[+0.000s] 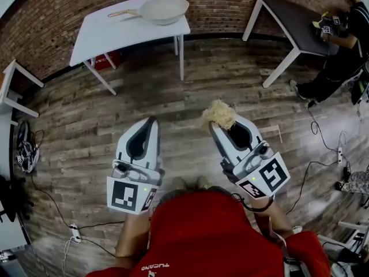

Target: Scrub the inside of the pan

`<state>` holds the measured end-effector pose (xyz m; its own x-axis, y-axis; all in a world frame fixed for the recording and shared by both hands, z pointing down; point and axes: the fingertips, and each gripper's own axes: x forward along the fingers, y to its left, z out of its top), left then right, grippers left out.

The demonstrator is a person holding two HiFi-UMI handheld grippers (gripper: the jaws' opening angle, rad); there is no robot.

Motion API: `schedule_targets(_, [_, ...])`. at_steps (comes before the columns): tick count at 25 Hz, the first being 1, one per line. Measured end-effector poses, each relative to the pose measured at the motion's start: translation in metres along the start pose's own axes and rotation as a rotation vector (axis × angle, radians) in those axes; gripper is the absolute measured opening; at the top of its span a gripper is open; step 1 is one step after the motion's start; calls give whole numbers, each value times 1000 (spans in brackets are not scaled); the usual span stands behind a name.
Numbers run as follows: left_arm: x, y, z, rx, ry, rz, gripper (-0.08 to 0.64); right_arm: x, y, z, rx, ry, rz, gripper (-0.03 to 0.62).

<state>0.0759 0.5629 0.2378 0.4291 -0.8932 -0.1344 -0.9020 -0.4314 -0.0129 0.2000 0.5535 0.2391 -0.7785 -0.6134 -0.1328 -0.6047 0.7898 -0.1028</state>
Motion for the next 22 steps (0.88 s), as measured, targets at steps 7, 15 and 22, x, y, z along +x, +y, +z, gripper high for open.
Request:
schedule_targets(7, [-12, 35, 5, 3, -20, 17, 12, 28, 5, 1, -26, 6, -16, 86])
schedule_targets(15, [-24, 82, 3, -8, -28, 17, 12, 58, 19, -3, -35, 5, -59, 86])
schedule_targets(22, [-13, 104, 5, 4, -31, 11, 12, 76, 12, -7, -31, 13, -78, 86])
